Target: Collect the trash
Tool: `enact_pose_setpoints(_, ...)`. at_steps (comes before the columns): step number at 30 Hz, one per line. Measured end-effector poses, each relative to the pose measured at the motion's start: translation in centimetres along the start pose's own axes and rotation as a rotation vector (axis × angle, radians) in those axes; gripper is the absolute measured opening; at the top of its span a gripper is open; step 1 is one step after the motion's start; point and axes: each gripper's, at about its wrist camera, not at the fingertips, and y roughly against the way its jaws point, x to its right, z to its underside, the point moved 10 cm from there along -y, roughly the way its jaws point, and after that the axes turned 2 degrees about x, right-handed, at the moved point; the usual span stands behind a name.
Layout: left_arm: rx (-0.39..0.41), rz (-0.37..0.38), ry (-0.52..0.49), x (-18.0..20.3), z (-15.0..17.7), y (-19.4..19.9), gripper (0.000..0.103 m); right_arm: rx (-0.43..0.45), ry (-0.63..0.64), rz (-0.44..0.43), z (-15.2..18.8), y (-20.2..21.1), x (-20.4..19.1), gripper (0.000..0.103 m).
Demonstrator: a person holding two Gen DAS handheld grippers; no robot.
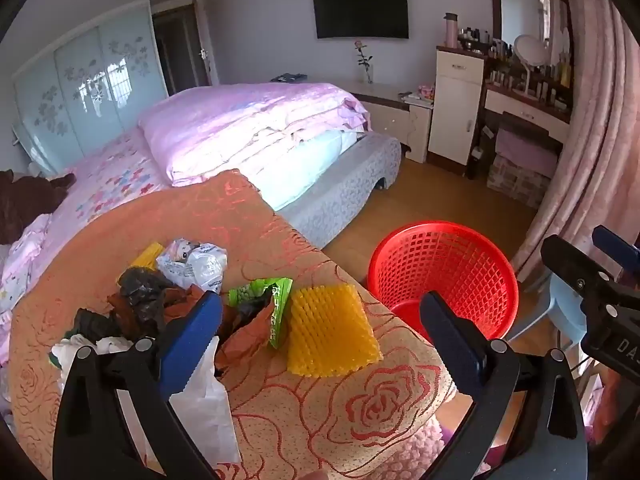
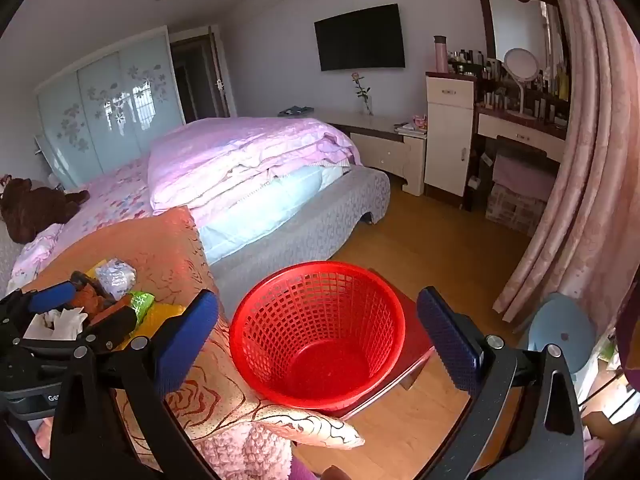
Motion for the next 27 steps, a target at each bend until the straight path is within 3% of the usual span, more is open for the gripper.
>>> enact_pose_setpoints(27, -0.004, 0.000, 0.006, 0.1, 0.2, -0.1, 0.095, -0.007, -0.010, -0.004, 0.0, -0.1, 0.2, 0.097)
